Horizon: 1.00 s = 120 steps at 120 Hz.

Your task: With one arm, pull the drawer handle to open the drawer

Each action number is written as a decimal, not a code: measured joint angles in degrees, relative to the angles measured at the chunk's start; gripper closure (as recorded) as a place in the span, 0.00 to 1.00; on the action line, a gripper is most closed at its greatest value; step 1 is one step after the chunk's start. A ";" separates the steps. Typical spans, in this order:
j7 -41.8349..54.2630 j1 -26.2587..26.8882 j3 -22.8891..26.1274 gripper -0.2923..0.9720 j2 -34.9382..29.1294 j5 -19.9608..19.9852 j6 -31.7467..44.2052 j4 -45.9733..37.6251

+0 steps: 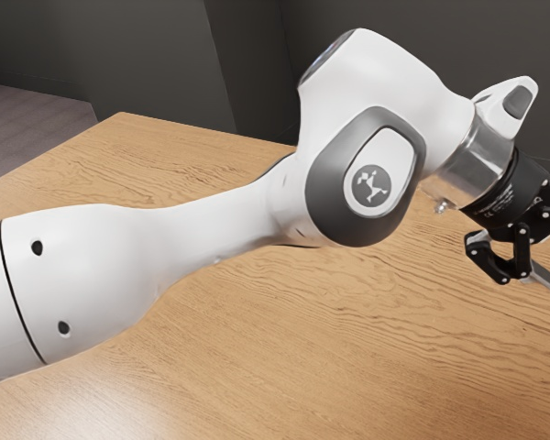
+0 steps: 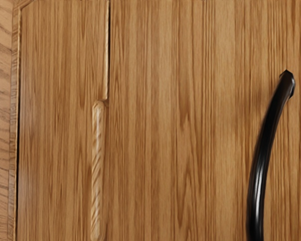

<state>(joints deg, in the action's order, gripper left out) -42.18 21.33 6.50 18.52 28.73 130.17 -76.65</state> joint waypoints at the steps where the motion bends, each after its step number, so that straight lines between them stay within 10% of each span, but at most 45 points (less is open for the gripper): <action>1: 0.00 -0.01 0.00 0.23 0.01 -0.01 0.00 0.01; 120: -0.28 0.02 -4.26 0.23 -5.74 -0.83 0.36 -8.56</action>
<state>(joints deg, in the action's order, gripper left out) -42.46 21.35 2.23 12.77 27.90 130.54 -85.21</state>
